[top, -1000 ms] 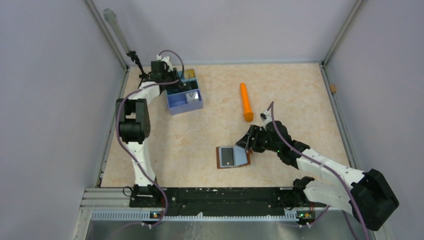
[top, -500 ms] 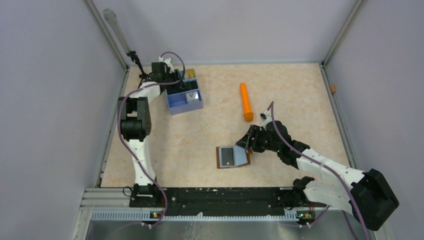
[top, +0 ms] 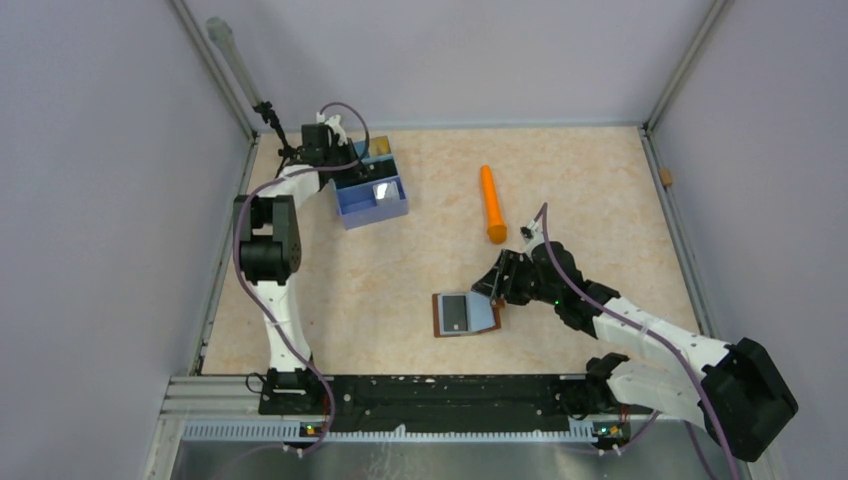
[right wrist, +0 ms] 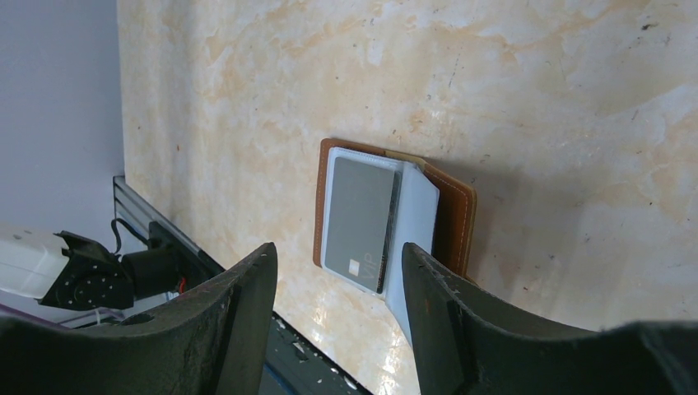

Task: Put the credit cards into the card holder
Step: Pick up the credit card from the storage box.

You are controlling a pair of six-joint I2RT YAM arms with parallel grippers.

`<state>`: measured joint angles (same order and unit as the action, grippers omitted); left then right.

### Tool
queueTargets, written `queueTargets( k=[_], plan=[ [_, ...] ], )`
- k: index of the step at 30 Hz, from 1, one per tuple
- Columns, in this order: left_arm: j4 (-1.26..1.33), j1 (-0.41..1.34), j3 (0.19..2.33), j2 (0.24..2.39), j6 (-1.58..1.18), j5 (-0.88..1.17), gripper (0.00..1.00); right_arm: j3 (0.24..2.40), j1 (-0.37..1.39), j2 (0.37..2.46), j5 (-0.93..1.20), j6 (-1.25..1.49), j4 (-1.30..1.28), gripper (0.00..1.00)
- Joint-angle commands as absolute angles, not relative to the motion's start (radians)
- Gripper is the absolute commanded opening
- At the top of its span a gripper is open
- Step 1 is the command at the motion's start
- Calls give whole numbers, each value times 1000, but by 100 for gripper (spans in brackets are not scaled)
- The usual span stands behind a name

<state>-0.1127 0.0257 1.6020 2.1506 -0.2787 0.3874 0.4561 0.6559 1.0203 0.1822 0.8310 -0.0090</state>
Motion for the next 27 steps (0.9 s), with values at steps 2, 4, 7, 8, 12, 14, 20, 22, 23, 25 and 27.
queueTargets(
  k=[2, 4, 7, 8, 12, 14, 20, 22, 23, 25, 27],
  plan=[
    [-36, 6, 1532, 2041, -264, 373, 13, 470, 644, 994, 182, 825, 3, 56],
    [-27, 7, 1515, 2020, -254, 378, 12, 470, 644, 992, 184, 825, 3, 56],
    [-11, 7, 1491, 1988, -240, 378, 10, 470, 643, 990, 185, 826, 3, 56],
    [-8, 6, 1483, 1977, -238, 379, 9, 470, 644, 987, 184, 826, 3, 56],
    [35, -28, 1458, 1950, -238, 416, 0, 470, 644, 979, 178, 825, -26, 56],
    [61, -31, 1443, 1930, -236, 434, 0, 472, 644, 977, 176, 824, -31, 56],
    [162, -34, 1396, 1873, -259, 453, 0, 472, 644, 966, 172, 822, -40, 56],
    [159, -35, 1409, 1882, -257, 482, 0, 471, 644, 965, 173, 822, -40, 56],
    [152, -35, 1420, 1887, -254, 496, 0, 470, 644, 964, 172, 822, -41, 56],
    [151, -34, 1427, 1898, -252, 515, 0, 470, 644, 964, 172, 821, -44, 56],
    [159, -34, 1432, 1905, -248, 520, 0, 469, 644, 962, 173, 820, -47, 56]
  ],
)
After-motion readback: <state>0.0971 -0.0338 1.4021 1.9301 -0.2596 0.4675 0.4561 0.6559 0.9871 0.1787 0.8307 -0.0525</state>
